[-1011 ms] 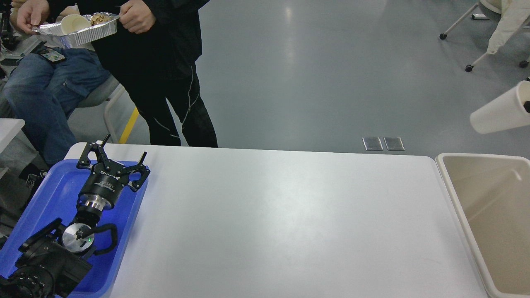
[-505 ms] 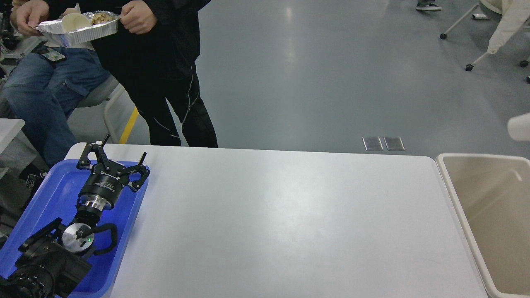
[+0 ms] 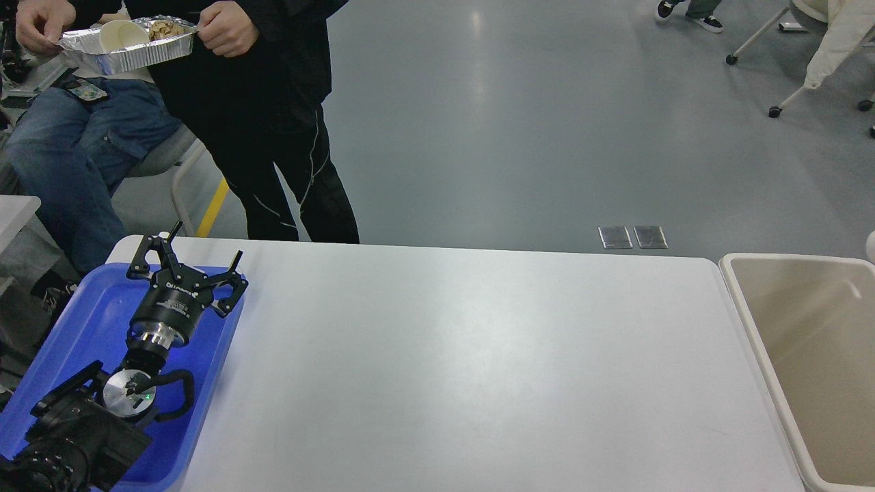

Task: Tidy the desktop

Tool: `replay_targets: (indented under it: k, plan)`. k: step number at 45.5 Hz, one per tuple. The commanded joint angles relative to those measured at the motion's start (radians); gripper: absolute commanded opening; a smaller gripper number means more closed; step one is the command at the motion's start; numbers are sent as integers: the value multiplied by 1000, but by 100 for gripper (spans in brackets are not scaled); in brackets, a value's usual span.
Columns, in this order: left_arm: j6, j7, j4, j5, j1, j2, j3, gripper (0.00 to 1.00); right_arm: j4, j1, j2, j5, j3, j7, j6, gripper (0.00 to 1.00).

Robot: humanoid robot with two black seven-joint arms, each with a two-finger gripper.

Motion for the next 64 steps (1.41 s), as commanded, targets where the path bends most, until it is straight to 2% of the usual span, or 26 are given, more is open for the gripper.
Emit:
replay_targets:
  k: [1, 15, 32, 64]
  plan:
    - [0, 0, 0, -1, 0, 0, 0, 100, -225, -126, 165, 62, 74, -7, -1, 0]
    - [0, 0, 0, -1, 0, 0, 0, 100, -345, -211, 311, 62, 215, -62, -73, 0]
    - [0, 0, 0, -1, 0, 0, 0, 100, -345, -275, 427, 68, 260, -61, -180, 0]
    - [0, 0, 0, -1, 0, 0, 0, 100, -345, -265, 427, 68, 281, -62, -214, 0]
